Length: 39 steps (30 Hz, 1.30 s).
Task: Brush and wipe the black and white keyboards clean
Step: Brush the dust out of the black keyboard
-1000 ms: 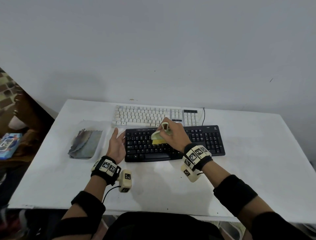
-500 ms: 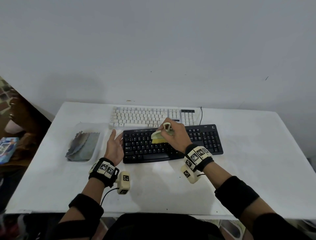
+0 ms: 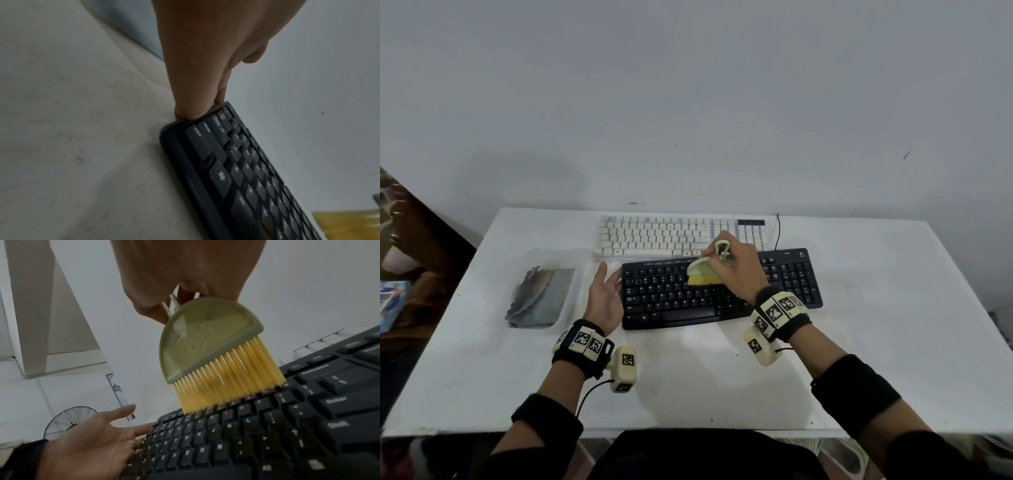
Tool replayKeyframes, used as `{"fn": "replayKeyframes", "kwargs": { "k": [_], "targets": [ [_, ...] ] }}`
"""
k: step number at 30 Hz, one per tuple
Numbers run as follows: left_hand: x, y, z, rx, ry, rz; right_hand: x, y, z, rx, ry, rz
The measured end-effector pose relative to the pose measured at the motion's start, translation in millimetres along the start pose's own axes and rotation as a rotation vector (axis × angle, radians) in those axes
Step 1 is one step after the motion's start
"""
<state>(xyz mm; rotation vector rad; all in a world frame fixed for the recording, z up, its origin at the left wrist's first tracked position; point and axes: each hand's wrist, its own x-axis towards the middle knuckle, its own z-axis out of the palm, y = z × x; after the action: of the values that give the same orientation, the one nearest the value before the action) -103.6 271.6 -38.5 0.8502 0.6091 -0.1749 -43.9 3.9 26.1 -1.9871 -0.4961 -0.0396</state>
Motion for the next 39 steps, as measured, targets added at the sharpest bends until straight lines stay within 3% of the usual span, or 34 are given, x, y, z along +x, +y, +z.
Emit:
{"fn": "replayKeyframes", "kwargs": {
  "k": [3,6,10,17,21,24,29,35,39],
  "targets": [
    [-2,0,1,0.0,-0.006,0.003,0,-5,8,0.035,-0.033,-0.009],
    [-2,0,2,-0.005,0.0,0.006,-5,5,5,-0.073,-0.087,-0.023],
    [-2,0,2,-0.005,0.0,0.004,-7,19,-14,-0.177,-0.044,0.001],
    [0,0,1,-0.001,-0.007,-0.001,-5,10,-3,-0.046,-0.045,-0.002],
    [-1,0,2,-0.007,0.002,-0.003,-7,22,-15,-0.156,-0.093,-0.01],
    [-1,0,1,-0.005,0.001,-0.003,-9,32,-36,-0.184,-0.034,0.04],
    [1,0,0,-0.017,0.001,-0.007,-5,25,-46,-0.021,0.119,0.069],
    [2,-1,-1,-0.013,0.002,-0.008,-8,28,-39,-0.053,0.0,0.083],
    [1,0,0,-0.012,0.012,-0.002,-11,34,-62,-0.128,0.056,0.115]
  ]
}}
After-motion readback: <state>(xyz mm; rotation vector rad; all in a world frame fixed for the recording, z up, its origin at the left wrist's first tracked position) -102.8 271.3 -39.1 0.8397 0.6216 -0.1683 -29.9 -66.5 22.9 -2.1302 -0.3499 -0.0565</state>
